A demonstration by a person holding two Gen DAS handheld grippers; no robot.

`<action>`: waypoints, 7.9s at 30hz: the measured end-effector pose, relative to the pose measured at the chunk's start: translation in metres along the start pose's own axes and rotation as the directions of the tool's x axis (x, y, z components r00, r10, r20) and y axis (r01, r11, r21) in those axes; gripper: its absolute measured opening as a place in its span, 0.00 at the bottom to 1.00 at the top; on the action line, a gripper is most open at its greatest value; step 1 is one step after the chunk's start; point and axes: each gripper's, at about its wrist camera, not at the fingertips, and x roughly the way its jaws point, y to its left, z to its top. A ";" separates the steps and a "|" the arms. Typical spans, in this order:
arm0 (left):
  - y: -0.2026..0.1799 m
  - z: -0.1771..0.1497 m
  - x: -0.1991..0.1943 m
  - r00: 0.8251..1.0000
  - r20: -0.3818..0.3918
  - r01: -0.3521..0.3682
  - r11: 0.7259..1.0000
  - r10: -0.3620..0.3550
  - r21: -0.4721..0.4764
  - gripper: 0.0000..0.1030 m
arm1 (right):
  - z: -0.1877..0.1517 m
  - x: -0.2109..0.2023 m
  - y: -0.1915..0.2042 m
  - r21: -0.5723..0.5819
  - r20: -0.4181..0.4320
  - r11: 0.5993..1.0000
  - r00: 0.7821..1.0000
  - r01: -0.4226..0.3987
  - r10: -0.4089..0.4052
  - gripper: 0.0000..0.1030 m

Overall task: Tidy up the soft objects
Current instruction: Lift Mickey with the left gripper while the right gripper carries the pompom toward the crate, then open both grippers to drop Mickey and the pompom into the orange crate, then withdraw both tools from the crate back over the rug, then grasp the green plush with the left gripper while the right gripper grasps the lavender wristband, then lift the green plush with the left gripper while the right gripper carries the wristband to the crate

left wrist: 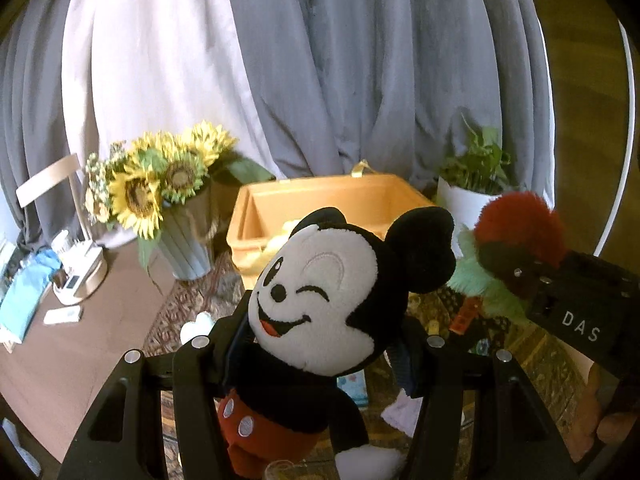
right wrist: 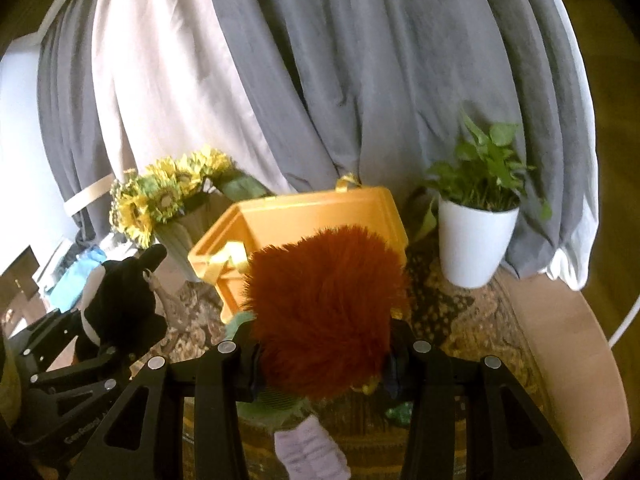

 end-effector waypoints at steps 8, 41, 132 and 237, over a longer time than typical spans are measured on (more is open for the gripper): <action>0.002 0.021 0.004 0.999 0.047 -0.011 1.000 0.011 0.008 0.57 | 0.024 0.013 0.002 -0.008 0.038 1.000 0.999 -0.020 0.021 0.43; 0.020 0.150 0.147 0.990 0.117 0.061 0.987 -0.079 0.149 0.57 | 0.127 0.162 -0.011 -0.073 -0.039 0.997 0.999 0.006 -0.009 0.44; 0.050 -0.012 -0.025 0.987 0.099 -0.131 0.991 0.127 0.031 1.00 | -0.025 0.003 0.059 -0.097 -0.070 0.993 0.995 0.063 -0.070 0.71; 0.035 -0.123 0.106 0.973 -0.232 0.021 1.000 -0.023 -0.014 0.62 | -0.123 0.090 0.043 -0.139 -0.344 0.990 0.937 0.009 -0.056 0.45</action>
